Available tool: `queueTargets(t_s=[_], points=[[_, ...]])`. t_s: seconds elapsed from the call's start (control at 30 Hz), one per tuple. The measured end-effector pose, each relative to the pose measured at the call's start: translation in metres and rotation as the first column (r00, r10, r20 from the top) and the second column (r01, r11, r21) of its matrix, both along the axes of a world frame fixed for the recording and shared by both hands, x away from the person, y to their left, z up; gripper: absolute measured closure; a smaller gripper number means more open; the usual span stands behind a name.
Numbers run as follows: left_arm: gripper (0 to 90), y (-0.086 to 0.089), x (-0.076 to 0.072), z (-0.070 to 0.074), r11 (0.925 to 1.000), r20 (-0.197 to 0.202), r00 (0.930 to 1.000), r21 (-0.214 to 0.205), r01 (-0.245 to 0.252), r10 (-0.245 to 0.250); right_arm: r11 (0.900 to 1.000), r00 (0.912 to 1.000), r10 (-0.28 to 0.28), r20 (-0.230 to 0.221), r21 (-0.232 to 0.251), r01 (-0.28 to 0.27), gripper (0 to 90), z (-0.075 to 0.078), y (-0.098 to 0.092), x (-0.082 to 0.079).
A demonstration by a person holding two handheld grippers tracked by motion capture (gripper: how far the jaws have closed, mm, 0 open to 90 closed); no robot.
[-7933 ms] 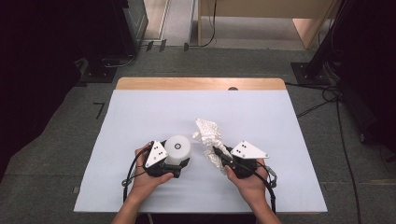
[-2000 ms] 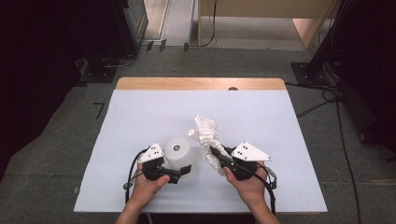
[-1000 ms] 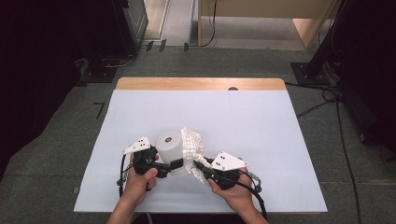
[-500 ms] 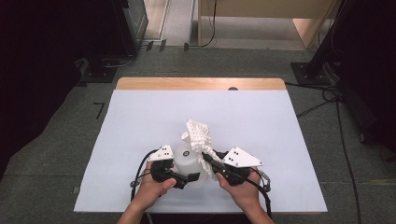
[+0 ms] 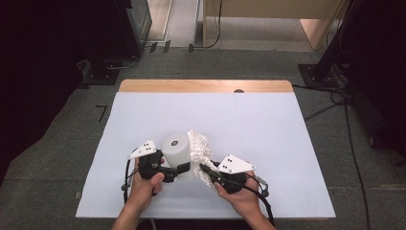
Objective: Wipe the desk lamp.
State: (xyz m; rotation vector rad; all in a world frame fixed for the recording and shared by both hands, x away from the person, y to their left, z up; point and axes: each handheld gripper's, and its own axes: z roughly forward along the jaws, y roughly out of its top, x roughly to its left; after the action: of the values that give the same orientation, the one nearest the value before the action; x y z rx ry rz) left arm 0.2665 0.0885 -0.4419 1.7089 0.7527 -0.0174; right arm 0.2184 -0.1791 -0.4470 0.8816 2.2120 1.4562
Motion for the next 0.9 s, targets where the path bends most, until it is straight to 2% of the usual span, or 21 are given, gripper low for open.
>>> queueTargets(t_s=[0.07,0.13,0.27,0.43,0.5,0.57,0.63,0.7,0.77,0.83,0.9], points=[[7.9,-0.001,0.0,0.0,0.9999,0.014,0.9999,0.015,-0.008,0.008,1.0,1.0,0.0,0.002,-0.001,0.0,78.3,0.0,0.0,0.001],[7.8,-0.004,-0.001,-0.001,0.9982,0.037,0.9989,0.052,-0.031,0.029,0.9999,0.9999,-0.009,0.004,0.004,0.009,78.3,0.001,-0.001,0.002],[7.8,-0.009,-0.001,-0.008,0.9873,0.097,0.9939,0.145,-0.066,0.052,0.9986,0.9989,-0.044,0.016,0.029,0.043,78.3,0.007,-0.012,0.004],[7.8,-0.016,0.001,-0.016,0.9597,0.175,0.9801,0.247,-0.135,0.093,0.9937,0.9947,-0.099,0.029,0.055,0.097,78.3,0.014,-0.029,0.009],[7.8,-0.018,0.002,-0.02,0.9492,0.196,0.9753,0.274,-0.154,0.102,0.9905,0.9921,-0.122,0.029,0.067,0.12,78.3,0.016,-0.036,0.011],[7.7,-0.019,0.004,-0.025,0.9421,0.204,0.9724,0.289,-0.17,0.113,0.9873,0.9893,-0.143,0.03,0.074,0.14,78.3,0.018,-0.043,0.013],[7.8,-0.02,0.004,-0.028,0.9299,0.229,0.9669,0.319,-0.184,0.112,0.9844,0.9868,-0.16,0.027,0.079,0.157,78.3,0.019,-0.048,0.014],[7.8,-0.022,0.003,-0.029,0.9232,0.253,0.9616,0.335,-0.189,0.105,0.9825,0.985,-0.17,0.033,0.083,0.166,78.3,0.02,-0.052,0.015],[7.8,-0.025,0.002,-0.032,0.9118,0.266,0.9589,0.362,-0.193,0.097,0.9811,0.984,-0.175,0.031,0.088,0.172,78.3,0.02,-0.054,0.015],[7.7,-0.027,0.002,-0.035,0.9034,0.266,0.96,0.384,-0.19,0.089,0.9805,0.9836,-0.179,0.027,0.088,0.176,78.3,0.02,-0.055,0.015],[7.7,-0.028,0.002,-0.036,0.9041,0.265,0.9603,0.384,-0.187,0.086,0.9812,0.9839,-0.176,0.029,0.085,0.173,78.3,0.02,-0.055,0.015]])
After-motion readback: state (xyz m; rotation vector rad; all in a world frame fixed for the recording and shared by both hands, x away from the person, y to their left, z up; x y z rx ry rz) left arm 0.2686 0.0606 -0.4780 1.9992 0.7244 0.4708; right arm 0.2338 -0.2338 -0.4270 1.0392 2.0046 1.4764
